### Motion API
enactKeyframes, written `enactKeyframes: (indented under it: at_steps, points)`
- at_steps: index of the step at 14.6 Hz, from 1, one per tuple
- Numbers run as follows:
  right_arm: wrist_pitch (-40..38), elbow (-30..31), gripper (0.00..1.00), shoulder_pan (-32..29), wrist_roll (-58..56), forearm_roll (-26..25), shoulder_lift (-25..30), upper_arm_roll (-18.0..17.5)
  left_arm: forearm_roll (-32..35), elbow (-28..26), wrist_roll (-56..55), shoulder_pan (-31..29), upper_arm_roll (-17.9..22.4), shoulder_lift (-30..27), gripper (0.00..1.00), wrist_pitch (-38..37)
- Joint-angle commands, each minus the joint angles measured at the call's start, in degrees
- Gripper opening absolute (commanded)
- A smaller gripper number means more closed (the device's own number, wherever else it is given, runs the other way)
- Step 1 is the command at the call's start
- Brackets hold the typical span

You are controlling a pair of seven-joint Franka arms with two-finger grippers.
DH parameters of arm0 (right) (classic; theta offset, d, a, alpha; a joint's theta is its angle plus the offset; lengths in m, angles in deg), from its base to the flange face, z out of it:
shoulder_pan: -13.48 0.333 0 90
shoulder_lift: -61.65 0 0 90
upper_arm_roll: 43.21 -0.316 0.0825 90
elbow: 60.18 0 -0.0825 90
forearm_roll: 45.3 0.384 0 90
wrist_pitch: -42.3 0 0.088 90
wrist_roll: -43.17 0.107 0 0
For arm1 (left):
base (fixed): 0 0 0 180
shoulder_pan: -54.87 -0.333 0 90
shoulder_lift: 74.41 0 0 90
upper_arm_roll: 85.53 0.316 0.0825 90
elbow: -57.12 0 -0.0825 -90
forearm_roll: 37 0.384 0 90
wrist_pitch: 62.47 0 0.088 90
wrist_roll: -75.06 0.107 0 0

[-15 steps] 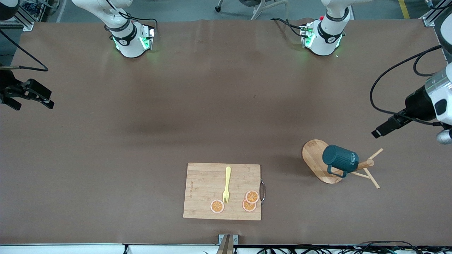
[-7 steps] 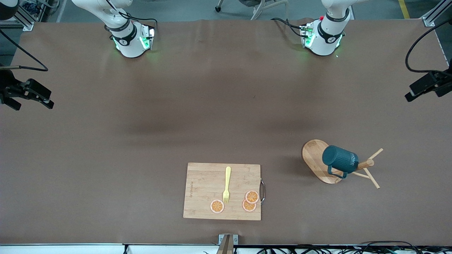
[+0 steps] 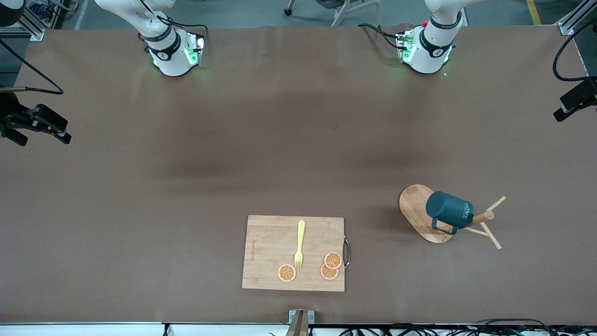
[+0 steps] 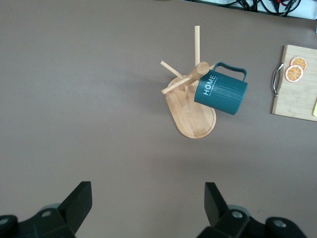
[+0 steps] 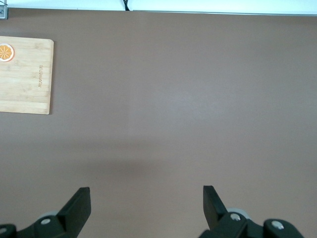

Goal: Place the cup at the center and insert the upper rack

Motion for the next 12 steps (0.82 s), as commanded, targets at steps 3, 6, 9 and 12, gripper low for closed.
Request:
enactKeyframes:
  at_steps: [3, 6, 9, 12]
  points:
    - [-0.2, -0.1, 1.00, 0.1, -0.1, -0.8, 0.3, 0.1, 0.5, 0.8, 1.1, -0.3, -0.6, 0.5, 1.00, 0.5]
    - [-0.6, -0.1, 1.00, 0.1, 0.0, -0.5, 0.4, 0.1, 0.5, 2.3, 1.1, 0.2, -0.7, 2.5, 1.00, 0.5]
    - [-0.5, -0.1, 1.00, 0.1, 0.0, -0.4, 0.3, 0.1, 0.6, 2.3, 1.0, 0.3, -0.7, 2.5, 1.00, 0.5]
    - [0.1, -0.1, 1.00, 0.3, -0.1, -0.3, 0.2, 0.1, 0.5, 2.2, 0.9, -0.1, -0.5, 2.6, 1.00, 0.9]
